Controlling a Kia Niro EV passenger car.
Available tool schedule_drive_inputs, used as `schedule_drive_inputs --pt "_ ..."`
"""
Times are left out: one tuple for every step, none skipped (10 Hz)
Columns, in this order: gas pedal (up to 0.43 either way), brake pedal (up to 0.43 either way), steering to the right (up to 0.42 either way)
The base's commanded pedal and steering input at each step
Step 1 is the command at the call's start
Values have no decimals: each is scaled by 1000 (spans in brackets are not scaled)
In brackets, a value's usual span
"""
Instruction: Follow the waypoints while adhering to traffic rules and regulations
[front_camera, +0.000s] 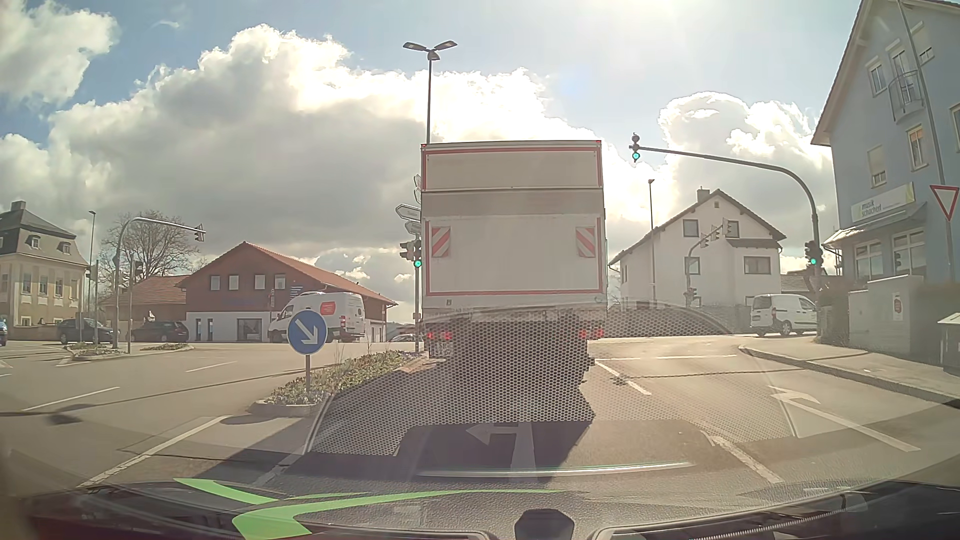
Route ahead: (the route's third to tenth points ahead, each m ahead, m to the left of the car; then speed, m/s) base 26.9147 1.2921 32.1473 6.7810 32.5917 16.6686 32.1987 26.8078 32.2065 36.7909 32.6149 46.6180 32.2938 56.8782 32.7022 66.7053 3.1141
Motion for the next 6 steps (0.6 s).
schedule_drive_inputs --pt "138 0 1" --pt "138 0 3" --pt "138 0 3" --pt "138 0 3" --pt "157 0 3" --pt "169 0 3"
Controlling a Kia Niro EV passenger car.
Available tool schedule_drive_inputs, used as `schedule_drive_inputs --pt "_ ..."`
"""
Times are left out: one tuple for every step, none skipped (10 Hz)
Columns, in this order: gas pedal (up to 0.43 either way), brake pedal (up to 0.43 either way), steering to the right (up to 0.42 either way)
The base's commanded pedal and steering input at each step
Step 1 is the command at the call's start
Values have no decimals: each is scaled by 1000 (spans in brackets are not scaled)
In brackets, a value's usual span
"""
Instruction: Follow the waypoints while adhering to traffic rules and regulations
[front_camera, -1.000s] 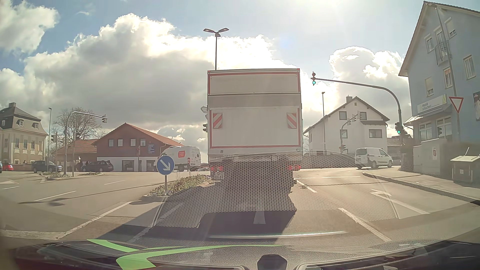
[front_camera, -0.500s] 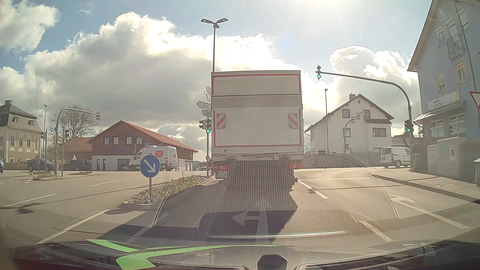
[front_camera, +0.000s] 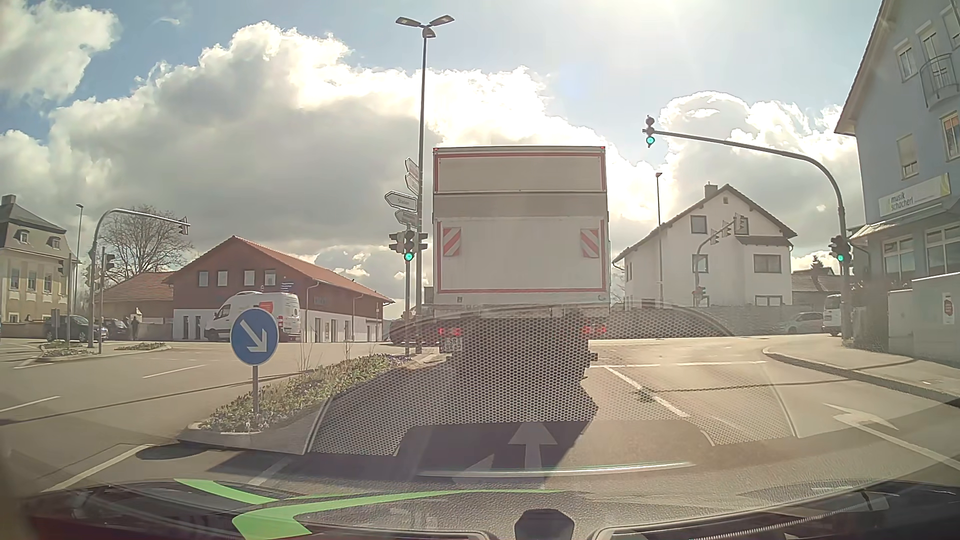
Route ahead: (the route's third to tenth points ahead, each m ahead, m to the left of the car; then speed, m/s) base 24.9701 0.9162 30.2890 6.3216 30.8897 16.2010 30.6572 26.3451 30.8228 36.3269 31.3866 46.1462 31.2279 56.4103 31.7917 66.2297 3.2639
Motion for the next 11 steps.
schedule_drive_inputs --pt "169 0 4" --pt "169 0 4" --pt "169 0 4" --pt "169 0 5" --pt "169 0 7" --pt "177 0 9" --pt "197 0 10" --pt "197 0 10" --pt "209 0 10" --pt "220 0 11" --pt "240 0 11"
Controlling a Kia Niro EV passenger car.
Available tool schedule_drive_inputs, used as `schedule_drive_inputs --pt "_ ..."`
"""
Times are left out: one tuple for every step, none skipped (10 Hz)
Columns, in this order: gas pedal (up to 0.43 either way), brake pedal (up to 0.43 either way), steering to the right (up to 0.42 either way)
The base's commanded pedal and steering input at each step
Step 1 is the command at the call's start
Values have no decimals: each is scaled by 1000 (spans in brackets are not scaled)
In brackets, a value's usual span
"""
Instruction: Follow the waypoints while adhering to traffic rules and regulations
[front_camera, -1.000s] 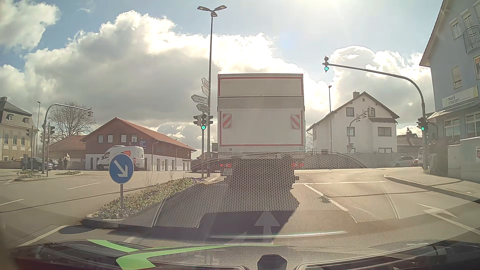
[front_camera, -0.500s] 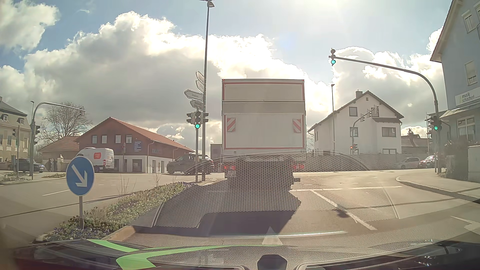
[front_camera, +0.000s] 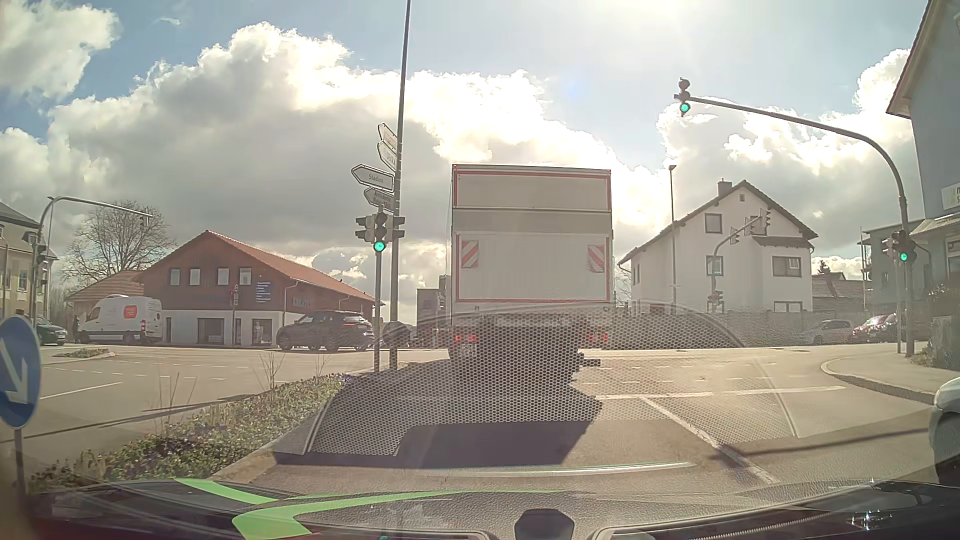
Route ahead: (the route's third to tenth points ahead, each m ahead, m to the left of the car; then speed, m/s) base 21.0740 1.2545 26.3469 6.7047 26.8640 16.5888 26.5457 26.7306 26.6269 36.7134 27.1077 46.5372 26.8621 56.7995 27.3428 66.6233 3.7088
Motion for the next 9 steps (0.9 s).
schedule_drive_inputs --pt "248 0 11" --pt "260 0 11" --pt "260 0 11" --pt "268 0 13" --pt "268 0 14" --pt "268 0 16" --pt "268 0 19" --pt "260 0 20" --pt "240 0 21"
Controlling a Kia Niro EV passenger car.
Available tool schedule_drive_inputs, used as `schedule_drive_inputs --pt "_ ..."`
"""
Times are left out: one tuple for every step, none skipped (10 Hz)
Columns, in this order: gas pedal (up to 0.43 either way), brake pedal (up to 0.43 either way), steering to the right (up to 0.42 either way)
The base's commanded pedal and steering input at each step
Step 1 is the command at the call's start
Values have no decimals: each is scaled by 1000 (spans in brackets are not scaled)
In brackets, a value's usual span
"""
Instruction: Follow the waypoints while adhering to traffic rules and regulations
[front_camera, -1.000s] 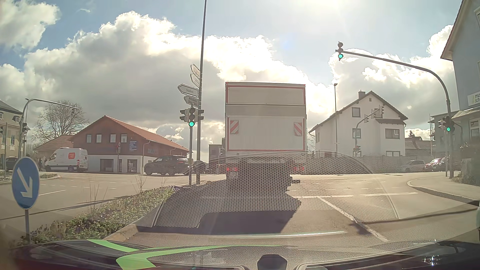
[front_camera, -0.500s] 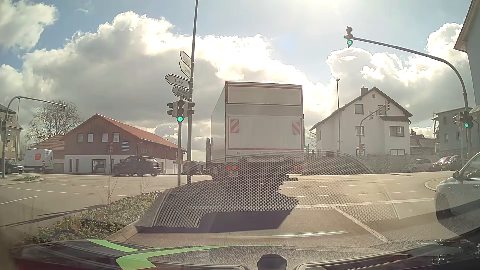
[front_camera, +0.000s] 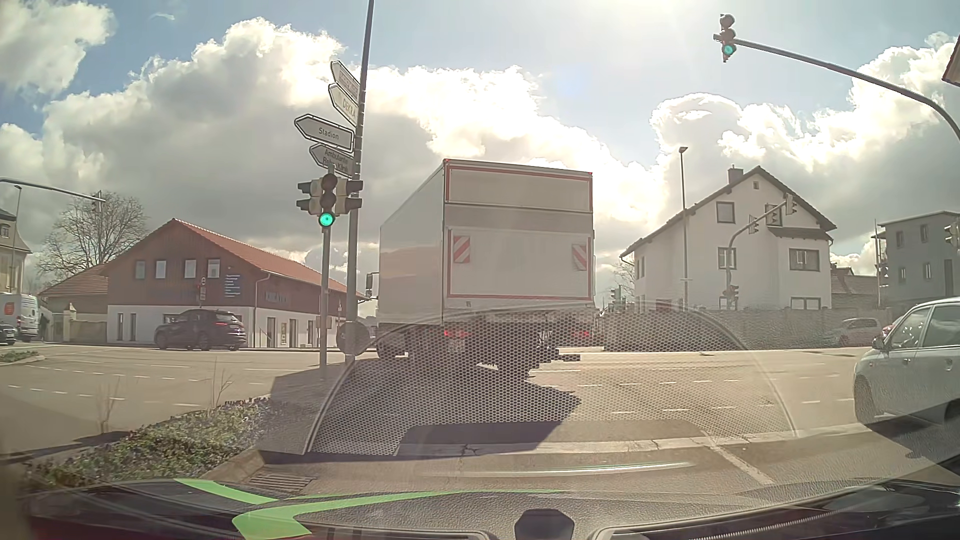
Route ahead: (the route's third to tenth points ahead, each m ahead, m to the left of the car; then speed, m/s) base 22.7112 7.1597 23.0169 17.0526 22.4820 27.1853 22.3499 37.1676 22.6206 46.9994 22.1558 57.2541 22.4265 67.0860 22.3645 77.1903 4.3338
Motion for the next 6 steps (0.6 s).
schedule_drive_inputs --pt "220 0 21" --pt "220 0 21" --pt "209 0 21" --pt "209 0 21" --pt "177 0 21" --pt "169 0 21"
